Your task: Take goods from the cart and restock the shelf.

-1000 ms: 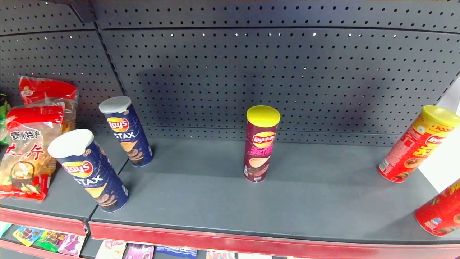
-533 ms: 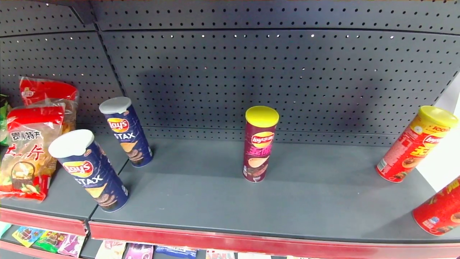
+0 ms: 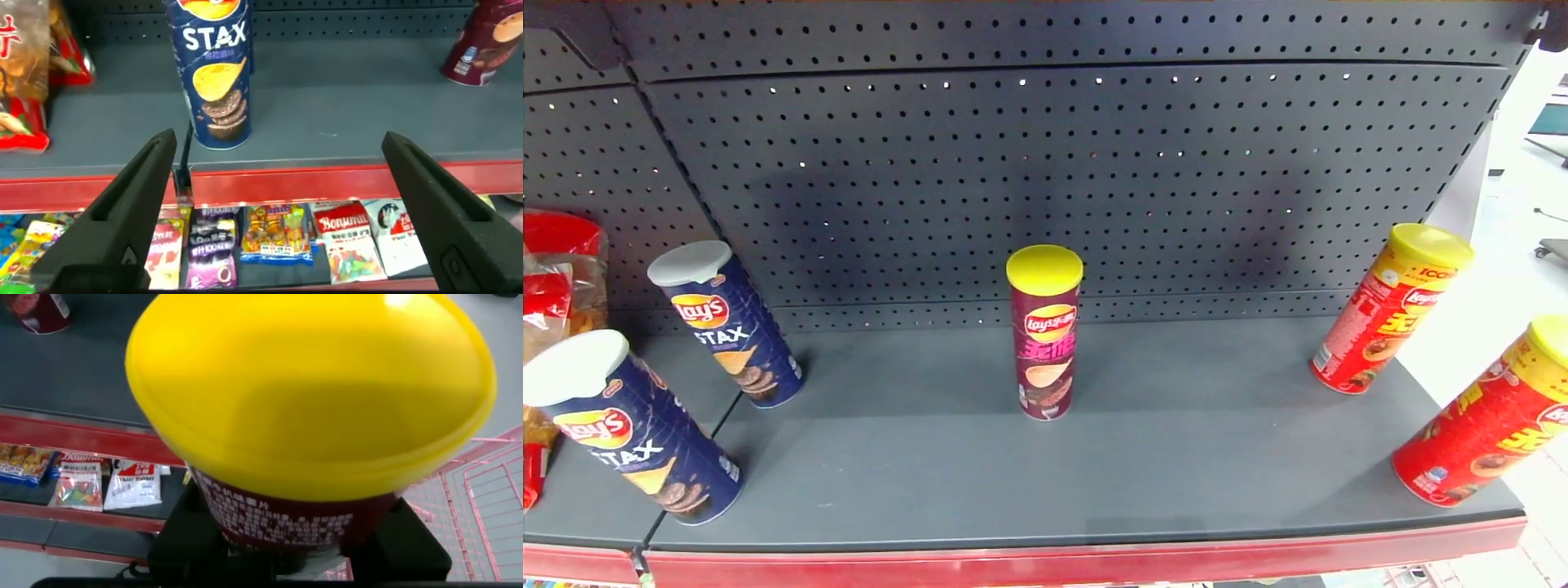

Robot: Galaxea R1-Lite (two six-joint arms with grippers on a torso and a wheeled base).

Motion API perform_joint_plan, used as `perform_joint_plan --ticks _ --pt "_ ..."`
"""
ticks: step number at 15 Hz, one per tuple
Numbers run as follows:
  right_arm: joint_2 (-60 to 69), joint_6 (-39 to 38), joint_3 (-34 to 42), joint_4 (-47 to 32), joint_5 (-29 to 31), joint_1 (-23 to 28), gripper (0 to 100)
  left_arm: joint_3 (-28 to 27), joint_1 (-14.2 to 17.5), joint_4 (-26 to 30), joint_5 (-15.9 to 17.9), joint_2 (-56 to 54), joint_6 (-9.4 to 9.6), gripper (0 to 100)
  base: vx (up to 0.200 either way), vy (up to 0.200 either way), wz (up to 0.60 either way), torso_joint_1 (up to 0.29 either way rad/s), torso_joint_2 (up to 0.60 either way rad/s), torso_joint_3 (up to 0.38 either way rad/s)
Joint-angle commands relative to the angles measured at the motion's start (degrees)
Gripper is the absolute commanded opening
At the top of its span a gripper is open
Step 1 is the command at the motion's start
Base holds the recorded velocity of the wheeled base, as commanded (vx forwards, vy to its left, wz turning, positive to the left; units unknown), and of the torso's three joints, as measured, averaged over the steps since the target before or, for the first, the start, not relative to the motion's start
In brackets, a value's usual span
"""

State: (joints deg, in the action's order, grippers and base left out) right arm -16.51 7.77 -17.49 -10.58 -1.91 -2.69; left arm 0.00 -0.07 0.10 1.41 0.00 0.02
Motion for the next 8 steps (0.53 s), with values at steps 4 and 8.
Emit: perform_joint_plan --ticks 4,8 --pt "8.4 -0.3 3.4 -0.3 0.5 0.2 0 -0.1 -0.8 -0.1 0.3 2.9 2.26 100 0.000 0.000 0.00 0.000 0.00 0.000" --pt "7.6 -0.4 2.1 -0.5 -0.6 -0.2 0 -19.6 -3.7 0.6 10.1 24.3 -3.98 100 0.000 0.000 0.00 0.000 0.00 0.000"
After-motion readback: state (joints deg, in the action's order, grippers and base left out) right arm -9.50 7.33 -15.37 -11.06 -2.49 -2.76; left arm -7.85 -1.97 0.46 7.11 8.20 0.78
